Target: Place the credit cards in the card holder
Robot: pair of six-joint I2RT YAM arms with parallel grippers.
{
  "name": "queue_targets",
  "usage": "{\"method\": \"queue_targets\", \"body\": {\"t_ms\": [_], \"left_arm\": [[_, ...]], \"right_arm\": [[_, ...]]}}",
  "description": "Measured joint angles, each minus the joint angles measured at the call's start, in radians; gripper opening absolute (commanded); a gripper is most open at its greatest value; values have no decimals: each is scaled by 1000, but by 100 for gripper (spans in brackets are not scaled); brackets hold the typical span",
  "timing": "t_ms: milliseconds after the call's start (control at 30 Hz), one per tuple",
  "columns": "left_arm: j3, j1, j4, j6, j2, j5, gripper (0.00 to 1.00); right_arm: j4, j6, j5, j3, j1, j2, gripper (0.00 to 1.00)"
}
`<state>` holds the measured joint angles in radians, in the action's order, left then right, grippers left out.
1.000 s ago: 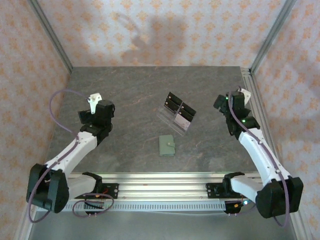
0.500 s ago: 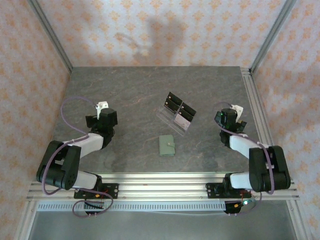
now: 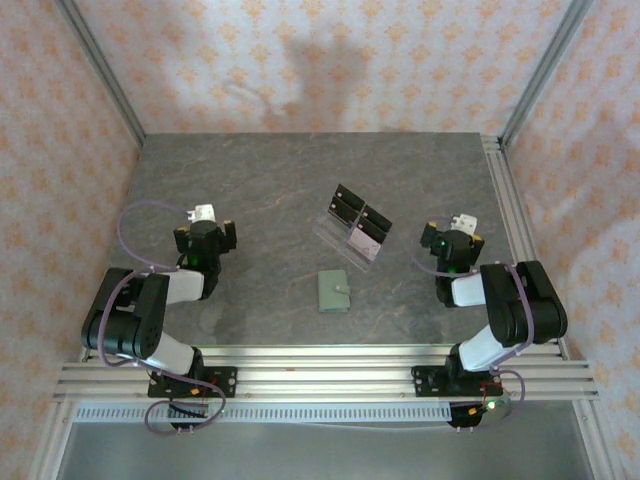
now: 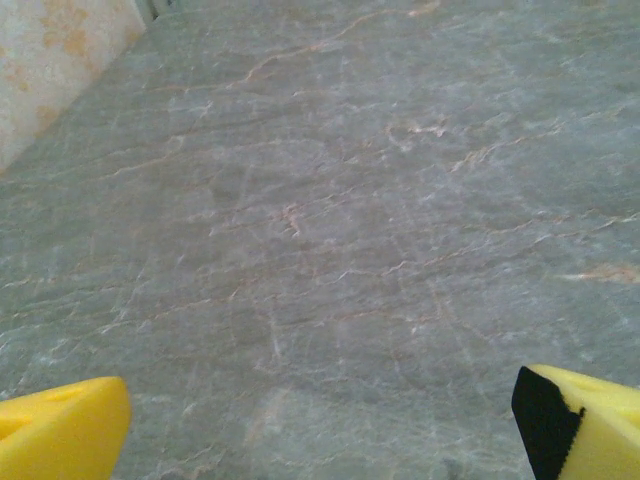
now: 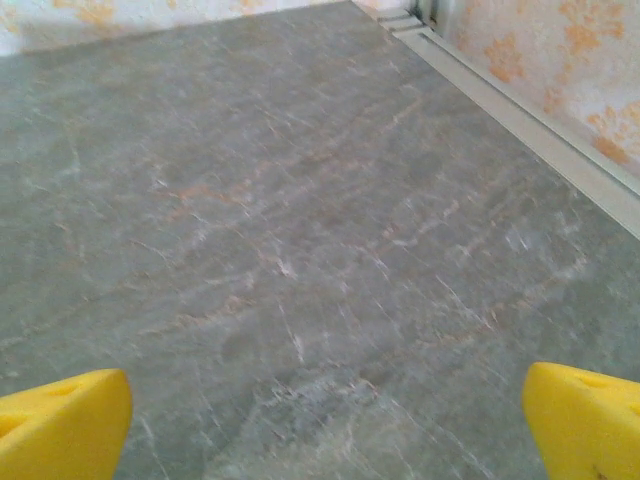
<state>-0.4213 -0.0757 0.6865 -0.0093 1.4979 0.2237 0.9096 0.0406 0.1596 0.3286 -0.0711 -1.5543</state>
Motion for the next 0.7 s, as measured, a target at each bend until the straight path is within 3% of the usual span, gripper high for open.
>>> {"method": "queue_targets", "body": {"t_ms": [700], "left_arm": [[0,5,23,0,0,-30,100]], "right_arm": [[9,-21,20,38,33,-1,99]]}}
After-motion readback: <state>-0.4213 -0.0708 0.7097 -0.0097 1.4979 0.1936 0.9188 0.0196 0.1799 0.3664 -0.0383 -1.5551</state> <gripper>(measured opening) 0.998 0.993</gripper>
